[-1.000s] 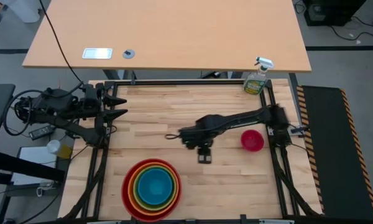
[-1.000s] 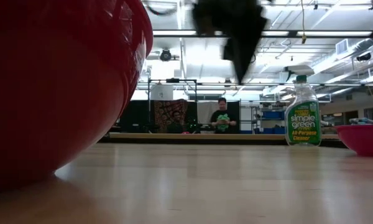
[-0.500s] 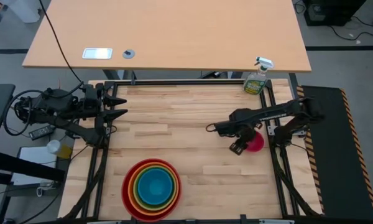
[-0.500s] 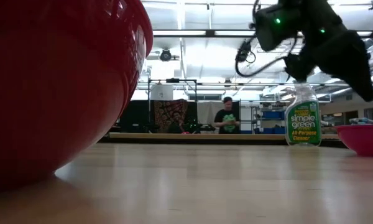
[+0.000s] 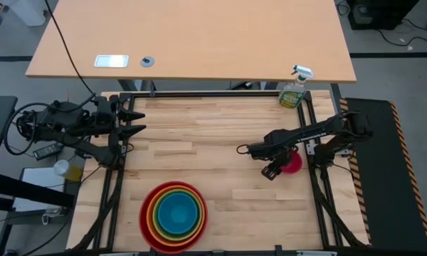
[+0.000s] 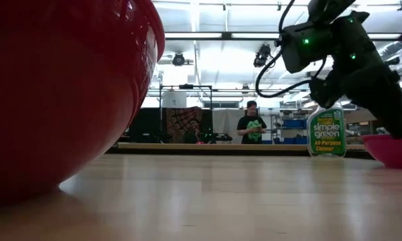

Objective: Nest bowls inside each other
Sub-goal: Stack the pink bowl on the blue bowl

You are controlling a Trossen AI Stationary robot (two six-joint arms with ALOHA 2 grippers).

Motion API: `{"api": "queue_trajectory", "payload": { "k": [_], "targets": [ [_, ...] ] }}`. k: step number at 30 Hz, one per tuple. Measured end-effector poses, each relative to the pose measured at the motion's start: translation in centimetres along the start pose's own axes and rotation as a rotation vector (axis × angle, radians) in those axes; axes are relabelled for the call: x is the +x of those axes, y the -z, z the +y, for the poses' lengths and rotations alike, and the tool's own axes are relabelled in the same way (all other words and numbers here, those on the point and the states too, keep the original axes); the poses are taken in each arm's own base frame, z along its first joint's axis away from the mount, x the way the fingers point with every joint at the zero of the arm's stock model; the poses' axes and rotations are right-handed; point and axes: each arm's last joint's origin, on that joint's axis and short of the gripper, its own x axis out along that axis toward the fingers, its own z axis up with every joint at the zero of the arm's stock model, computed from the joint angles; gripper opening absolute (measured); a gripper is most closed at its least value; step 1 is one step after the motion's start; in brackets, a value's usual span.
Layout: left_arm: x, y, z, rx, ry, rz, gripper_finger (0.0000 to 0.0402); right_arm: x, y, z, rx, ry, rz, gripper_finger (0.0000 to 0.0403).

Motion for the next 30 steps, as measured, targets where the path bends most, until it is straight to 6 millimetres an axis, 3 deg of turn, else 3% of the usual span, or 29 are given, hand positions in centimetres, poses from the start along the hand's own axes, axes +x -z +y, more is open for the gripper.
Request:
{"api": "queue_trajectory", "payload": {
  "k": [8, 13, 19, 22, 30],
  "targets": [
    [0.0, 0.0, 0.0, 0.000, 0.000, 0.000, 0.0204, 1.7, -0.3, -0.9, -0.030, 0.100, -0.080, 0.0162],
    [0.0, 0.0, 0.0, 0.000, 0.000, 0.000, 0.0204, 2.3, -0.4, -0.9, -0.043, 0.084, -0.101, 0.0098],
    [0.0, 0.0, 0.0, 0.000, 0.000, 0.000, 0.0204, 1.8, -0.2, -0.5, -0.067, 0.099, -0.101, 0.0018],
    [0.0, 0.0, 0.0, 0.000, 0.000, 0.000, 0.0204, -0.4, -0.2, 1.8, -0.204, 0.020, -0.195, 0.0020],
    [0.6, 0.1, -0.2, -0.019, -0.026, 0.011, 0.0204, -9.4, 1.2, 8.2, -0.504, -0.170, -0.570, 0.0024]
  ]
}}
